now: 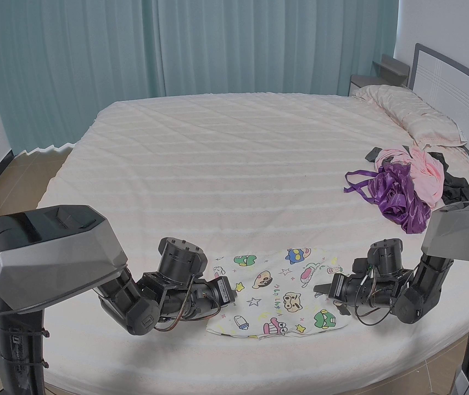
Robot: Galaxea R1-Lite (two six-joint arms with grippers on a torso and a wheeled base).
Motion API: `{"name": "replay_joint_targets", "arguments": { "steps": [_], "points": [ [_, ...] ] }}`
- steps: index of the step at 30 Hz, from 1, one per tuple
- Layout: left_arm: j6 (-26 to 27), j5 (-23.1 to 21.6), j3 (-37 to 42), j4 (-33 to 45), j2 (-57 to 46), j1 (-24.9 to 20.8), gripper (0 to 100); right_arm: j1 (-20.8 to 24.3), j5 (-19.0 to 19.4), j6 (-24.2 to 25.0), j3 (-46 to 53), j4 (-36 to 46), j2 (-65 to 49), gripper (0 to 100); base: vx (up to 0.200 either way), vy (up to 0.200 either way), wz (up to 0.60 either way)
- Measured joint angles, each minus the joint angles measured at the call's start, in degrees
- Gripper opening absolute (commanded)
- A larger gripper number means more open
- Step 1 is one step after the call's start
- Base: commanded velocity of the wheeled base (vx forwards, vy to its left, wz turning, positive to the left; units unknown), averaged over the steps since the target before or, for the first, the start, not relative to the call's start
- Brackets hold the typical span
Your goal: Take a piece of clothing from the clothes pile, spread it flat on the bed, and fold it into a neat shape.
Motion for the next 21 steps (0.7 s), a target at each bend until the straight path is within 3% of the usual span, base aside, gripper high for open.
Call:
{"name": "replay_joint_targets", "arguments": {
  "steps": [10,21],
  "points": [
    [-2.79,1.5,1.66,0.02,-1.76,-0.32,0,0.16,0.1,4.27,0.85,-3.1,0.1,0,0.0,0.0,0.0],
    [-3.28,1.78,4.63,0.0,-5.27,-0.89,0,0.22,0.05,5.4,4.0,-4.08,-1.8,0,0.0,-0.2,0.0]
  ]
}}
